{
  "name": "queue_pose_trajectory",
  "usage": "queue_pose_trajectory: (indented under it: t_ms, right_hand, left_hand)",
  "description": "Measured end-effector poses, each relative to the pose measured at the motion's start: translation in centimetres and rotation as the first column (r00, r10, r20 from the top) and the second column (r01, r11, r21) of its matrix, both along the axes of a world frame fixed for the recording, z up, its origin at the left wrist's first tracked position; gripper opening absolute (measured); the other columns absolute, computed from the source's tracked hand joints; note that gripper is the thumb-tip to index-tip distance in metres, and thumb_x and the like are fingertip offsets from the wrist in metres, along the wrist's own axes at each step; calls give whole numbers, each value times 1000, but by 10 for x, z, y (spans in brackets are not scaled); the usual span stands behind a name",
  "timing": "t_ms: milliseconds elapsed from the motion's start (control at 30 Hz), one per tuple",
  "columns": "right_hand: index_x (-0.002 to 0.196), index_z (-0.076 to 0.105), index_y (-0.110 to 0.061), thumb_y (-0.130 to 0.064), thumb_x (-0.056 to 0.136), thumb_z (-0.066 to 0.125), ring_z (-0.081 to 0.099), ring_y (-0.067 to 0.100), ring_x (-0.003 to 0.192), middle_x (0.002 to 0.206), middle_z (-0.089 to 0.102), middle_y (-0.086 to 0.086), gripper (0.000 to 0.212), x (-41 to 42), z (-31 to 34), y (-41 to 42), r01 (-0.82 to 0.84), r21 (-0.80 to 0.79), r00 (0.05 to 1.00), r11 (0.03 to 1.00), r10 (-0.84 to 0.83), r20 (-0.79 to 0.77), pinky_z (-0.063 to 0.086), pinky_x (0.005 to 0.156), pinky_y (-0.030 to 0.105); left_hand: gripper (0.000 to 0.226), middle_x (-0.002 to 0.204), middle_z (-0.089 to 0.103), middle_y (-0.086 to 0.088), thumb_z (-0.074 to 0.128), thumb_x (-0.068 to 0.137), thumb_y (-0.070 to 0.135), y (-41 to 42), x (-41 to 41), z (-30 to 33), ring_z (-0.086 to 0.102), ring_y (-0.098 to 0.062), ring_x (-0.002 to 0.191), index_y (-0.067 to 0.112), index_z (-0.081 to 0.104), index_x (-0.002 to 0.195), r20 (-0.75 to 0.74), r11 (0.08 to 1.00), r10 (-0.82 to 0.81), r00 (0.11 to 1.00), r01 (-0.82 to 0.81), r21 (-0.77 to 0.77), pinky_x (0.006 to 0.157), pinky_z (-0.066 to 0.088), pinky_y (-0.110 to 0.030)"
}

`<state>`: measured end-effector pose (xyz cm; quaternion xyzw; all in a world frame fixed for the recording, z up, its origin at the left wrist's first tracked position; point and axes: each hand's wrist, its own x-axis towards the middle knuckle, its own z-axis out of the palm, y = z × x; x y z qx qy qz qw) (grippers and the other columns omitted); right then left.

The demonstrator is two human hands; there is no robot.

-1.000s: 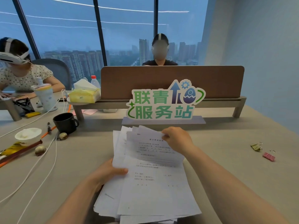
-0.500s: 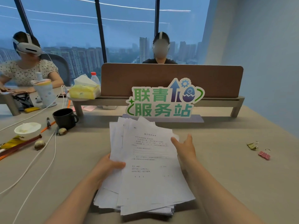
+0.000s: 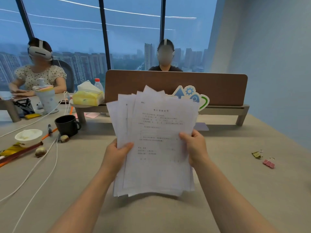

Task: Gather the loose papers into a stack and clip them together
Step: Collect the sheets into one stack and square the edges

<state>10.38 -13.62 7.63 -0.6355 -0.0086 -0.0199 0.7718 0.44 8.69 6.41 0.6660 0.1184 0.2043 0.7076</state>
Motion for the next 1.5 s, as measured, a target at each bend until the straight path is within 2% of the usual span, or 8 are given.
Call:
queue_pose_trajectory:
  t_ms: [167, 267, 433, 567, 800, 1100, 1267, 1500]
  right_hand:
    - [91, 68, -20, -4, 91, 62, 66, 18, 84, 91, 72, -3, 16, -23, 40, 6, 114, 36, 942, 993, -119, 314, 58, 78, 38]
    - [110, 64, -20, -8, 92, 64, 68, 11, 92, 101, 71, -9, 22, -34, 31, 4, 89, 8, 916, 996, -85, 393, 58, 79, 29]
    - [116, 59, -21, -29, 81, 72, 67, 12, 94, 106, 70, -6, 38, -31, -6, -10, 55, -173, 924, 983, 16, 382, 56, 76, 35]
    - [116, 60, -21, -31, 81, 72, 70, 11, 92, 104, 72, -8, 38, -28, -1, -7, -28, -100, 927, 995, 63, 370, 57, 70, 26]
    - [110, 68, -11, -32, 78, 73, 73, 20, 88, 99, 77, 1, 39, -29, -13, -5, -129, 12, 960, 992, 121, 254, 58, 68, 28]
    - [95, 70, -13, -17, 91, 67, 72, 6, 70, 80, 77, -7, 6, -35, -27, -3, -82, 35, 978, 996, 74, 195, 54, 57, 19]
    - [92, 73, -15, -24, 92, 66, 74, 10, 73, 81, 78, -7, 11, -42, -39, 1, -53, -17, 987, 998, 55, 150, 56, 59, 21]
    - [85, 73, -13, -24, 94, 65, 69, 1, 68, 77, 75, -9, 16, -46, -41, 4, -32, -102, 983, 994, 50, 179, 53, 56, 18]
  left_hand:
    - [11, 96, 68, 16, 62, 95, 22, -17, 9, 26, 66, 8, 76, 22, 62, 106, 196, 983, 73, 978, -103, 150, 61, 51, -12]
    - [17, 96, 67, 15, 71, 89, 26, -21, 9, 19, 65, 7, 79, 26, 62, 104, 207, 979, 28, 978, -68, 190, 64, 51, -12]
    - [31, 98, 70, 8, 75, 82, 13, -20, 7, 3, 69, -8, 85, 21, 60, 108, 182, 995, -6, 983, -13, 103, 60, 54, -18]
    - [59, 112, 64, 7, 75, 73, 27, -21, 11, 9, 65, -10, 97, 21, 48, 126, 163, 997, 31, 986, -41, 61, 70, 52, -26]
    - [53, 111, 74, -7, 78, 74, 21, -15, 15, -11, 72, -27, 99, 12, 59, 123, 157, 991, -121, 980, 128, -32, 74, 60, -34]
    - [28, 98, 72, 6, 76, 83, 10, -25, 14, -17, 70, -1, 73, 18, 64, 107, 73, 998, 31, 997, -35, 57, 57, 53, -14]
    - [16, 90, 70, 10, 75, 85, 14, -30, 9, -23, 67, -8, 76, 24, 65, 92, 36, 989, 88, 995, -92, 113, 55, 49, -11]
    - [17, 86, 69, 13, 70, 88, 8, -38, 8, -18, 65, 13, 63, 25, 67, 86, 72, 989, 71, 995, -80, 121, 53, 48, -6]
